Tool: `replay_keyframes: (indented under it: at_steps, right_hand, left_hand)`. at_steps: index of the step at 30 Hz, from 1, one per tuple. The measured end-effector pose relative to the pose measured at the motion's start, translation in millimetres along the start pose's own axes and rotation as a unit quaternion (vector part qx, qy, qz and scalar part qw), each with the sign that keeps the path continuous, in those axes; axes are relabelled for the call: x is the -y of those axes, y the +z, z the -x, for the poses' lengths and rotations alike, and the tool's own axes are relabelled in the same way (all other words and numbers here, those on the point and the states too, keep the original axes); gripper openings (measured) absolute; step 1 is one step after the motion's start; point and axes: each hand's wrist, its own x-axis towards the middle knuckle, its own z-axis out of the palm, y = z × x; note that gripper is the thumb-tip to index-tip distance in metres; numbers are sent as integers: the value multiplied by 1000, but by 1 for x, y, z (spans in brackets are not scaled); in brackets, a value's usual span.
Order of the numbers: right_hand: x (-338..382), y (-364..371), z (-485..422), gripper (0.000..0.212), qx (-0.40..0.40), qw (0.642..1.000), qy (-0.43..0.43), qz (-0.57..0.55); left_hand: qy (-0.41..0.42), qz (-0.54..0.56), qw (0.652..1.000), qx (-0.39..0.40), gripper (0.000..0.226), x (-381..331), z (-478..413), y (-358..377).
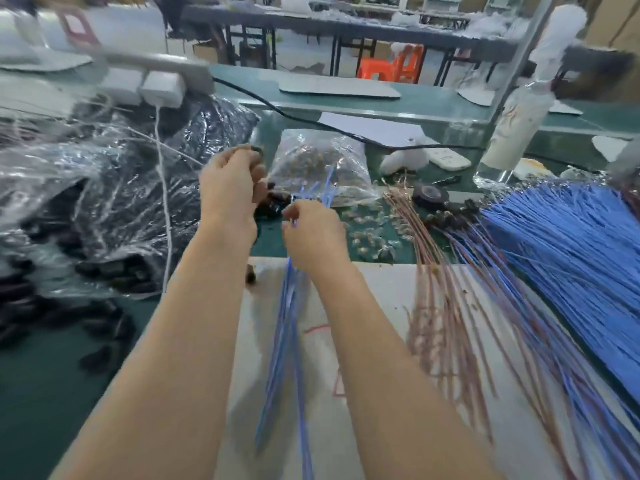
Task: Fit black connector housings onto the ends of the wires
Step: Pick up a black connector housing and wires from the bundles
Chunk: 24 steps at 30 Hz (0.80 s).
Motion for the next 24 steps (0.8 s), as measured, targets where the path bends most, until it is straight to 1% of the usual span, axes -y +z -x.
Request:
replay_keyframes:
  at_steps: [4,6,8,10,11,14,16,20,24]
  right_hand:
    - [19,28,-20,40,-18,997,-42,63]
    - [27,36,-27,48,7,996,-52,65]
    - [31,41,-33,49,43,994,-54,82]
    - [32,45,-36,46,58,992,-51,100]
    - [31,45,-38,42,53,993,-53,96]
    - [26,43,-37,29,16,998,-60,23]
    - [21,40,-34,23,6,998,-64,3]
    - [8,28,-32,20,7,998,-61,0]
    - [-1,21,-32,23,16,998,-54,7]
  left_hand:
    - [-32,67,996,-47,17,-15,-16,-35]
    - [-33,91,994,-58,15,-21,-22,-45]
    - [-29,90,994,-63,13,-23,-26,-50]
    - [-27,93,993,-63,12,-24,-27,-50]
    - [-28,96,993,-61,12,-24,-27,-49]
    - [-31,98,993,-55,14,-23,-25,-43]
    - [-31,91,994,-52,19,-22,-23,-42]
    - [-20,72,996,-50,16,-24,-22,-46]
    - [-19,65,997,-48,16,-23,-19,-44]
